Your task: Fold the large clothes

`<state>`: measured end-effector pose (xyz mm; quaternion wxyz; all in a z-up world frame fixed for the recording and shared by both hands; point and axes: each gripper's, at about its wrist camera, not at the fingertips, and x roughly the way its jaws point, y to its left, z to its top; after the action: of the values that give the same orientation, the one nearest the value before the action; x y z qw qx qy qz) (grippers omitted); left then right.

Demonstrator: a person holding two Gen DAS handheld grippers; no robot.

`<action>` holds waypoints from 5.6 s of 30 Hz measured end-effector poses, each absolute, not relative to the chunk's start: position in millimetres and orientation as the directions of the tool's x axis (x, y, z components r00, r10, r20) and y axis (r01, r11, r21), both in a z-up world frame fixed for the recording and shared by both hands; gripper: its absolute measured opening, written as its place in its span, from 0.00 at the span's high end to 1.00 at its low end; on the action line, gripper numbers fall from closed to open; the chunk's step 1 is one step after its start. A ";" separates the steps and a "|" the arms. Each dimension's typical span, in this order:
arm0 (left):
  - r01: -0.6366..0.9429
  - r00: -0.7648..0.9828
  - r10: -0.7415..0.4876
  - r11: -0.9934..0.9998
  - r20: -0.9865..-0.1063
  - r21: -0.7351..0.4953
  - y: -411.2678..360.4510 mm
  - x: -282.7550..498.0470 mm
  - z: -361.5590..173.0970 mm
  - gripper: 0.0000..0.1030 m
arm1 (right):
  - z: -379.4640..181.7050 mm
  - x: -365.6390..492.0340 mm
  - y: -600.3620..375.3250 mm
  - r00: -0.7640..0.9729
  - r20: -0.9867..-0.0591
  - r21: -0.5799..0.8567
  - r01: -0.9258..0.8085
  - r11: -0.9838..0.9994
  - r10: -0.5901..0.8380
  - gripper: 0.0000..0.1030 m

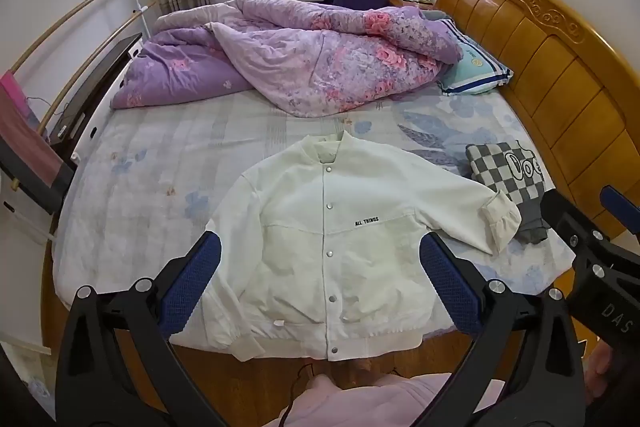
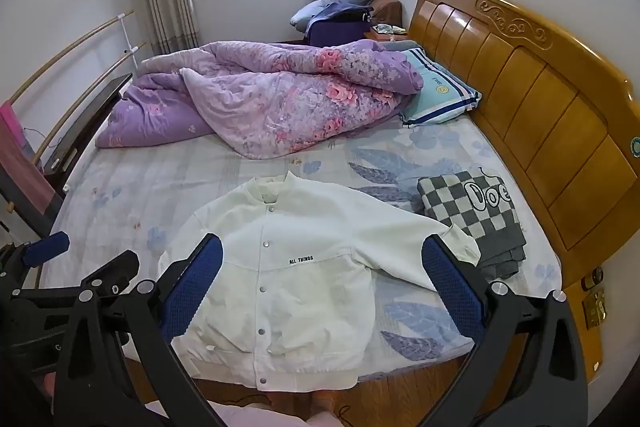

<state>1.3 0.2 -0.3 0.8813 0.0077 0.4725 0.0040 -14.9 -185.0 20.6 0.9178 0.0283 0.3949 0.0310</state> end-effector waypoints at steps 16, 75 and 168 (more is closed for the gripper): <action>0.009 0.573 -0.001 1.000 -0.820 0.005 -0.1 0.7 4.7 0.04 | 21.0 -12.7 -184.0 0.683 -0.727 0.071 -0.038 0.997 0.078 0.06; 0.026 0.558 -0.039 0.999 -0.829 -0.030 -13.2 7.5 -7.5 0.03 | 7.4 -15.7 -178.5 0.671 -0.736 0.086 -0.040 0.996 0.090 0.06; -0.641 -0.153 -0.267 0.760 -0.951 -0.111 227.4 -61.1 -478.7 0.61 | -342.8 57.4 45.4 -0.131 -0.991 0.041 -0.462 0.886 -0.023 0.07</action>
<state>-61.1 227.4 -478.7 0.5745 -0.3061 0.7415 0.1624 57.4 45.4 -342.8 0.6380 -0.1655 0.7321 0.1720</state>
